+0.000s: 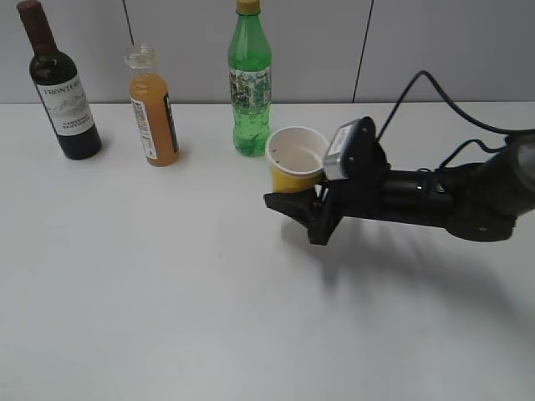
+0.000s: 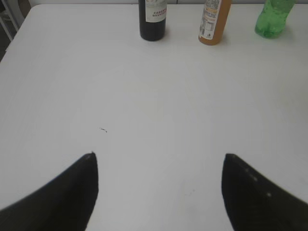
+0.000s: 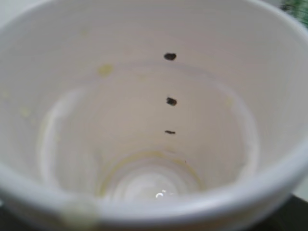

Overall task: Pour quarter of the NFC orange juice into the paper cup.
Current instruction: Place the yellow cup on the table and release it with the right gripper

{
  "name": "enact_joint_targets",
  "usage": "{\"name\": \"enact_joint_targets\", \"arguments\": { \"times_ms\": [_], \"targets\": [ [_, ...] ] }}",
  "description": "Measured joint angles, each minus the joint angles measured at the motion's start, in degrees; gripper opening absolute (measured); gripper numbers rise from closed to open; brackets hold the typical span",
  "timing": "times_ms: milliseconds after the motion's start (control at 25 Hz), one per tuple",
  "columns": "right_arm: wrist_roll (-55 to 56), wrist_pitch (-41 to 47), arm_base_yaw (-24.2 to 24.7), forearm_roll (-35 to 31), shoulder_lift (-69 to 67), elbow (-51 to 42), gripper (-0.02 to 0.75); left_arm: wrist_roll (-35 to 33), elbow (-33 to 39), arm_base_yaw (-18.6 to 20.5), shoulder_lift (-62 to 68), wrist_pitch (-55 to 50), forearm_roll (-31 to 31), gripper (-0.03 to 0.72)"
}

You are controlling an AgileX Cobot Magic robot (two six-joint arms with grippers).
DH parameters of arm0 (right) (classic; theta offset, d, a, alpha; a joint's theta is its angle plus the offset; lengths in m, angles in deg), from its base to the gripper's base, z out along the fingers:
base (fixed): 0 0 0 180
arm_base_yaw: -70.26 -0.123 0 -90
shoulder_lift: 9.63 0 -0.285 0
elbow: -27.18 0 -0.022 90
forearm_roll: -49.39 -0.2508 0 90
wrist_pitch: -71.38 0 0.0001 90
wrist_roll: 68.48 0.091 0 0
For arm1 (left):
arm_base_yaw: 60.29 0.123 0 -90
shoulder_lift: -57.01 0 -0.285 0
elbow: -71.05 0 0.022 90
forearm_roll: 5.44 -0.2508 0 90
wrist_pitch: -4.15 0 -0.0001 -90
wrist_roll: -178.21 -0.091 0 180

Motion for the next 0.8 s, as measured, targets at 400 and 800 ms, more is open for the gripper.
{"name": "enact_joint_targets", "arguments": {
  "times_ms": [400,800],
  "targets": [
    [6.31,6.54,-7.88,3.22,-5.33,9.54,0.475,0.00,0.00,0.00,0.00,0.00,0.00,0.585],
    [9.80,6.86,-7.90,10.26,-8.39,9.91,0.494,0.00,0.00,0.00,0.00,0.00,-0.05,0.585]
  ]
}}
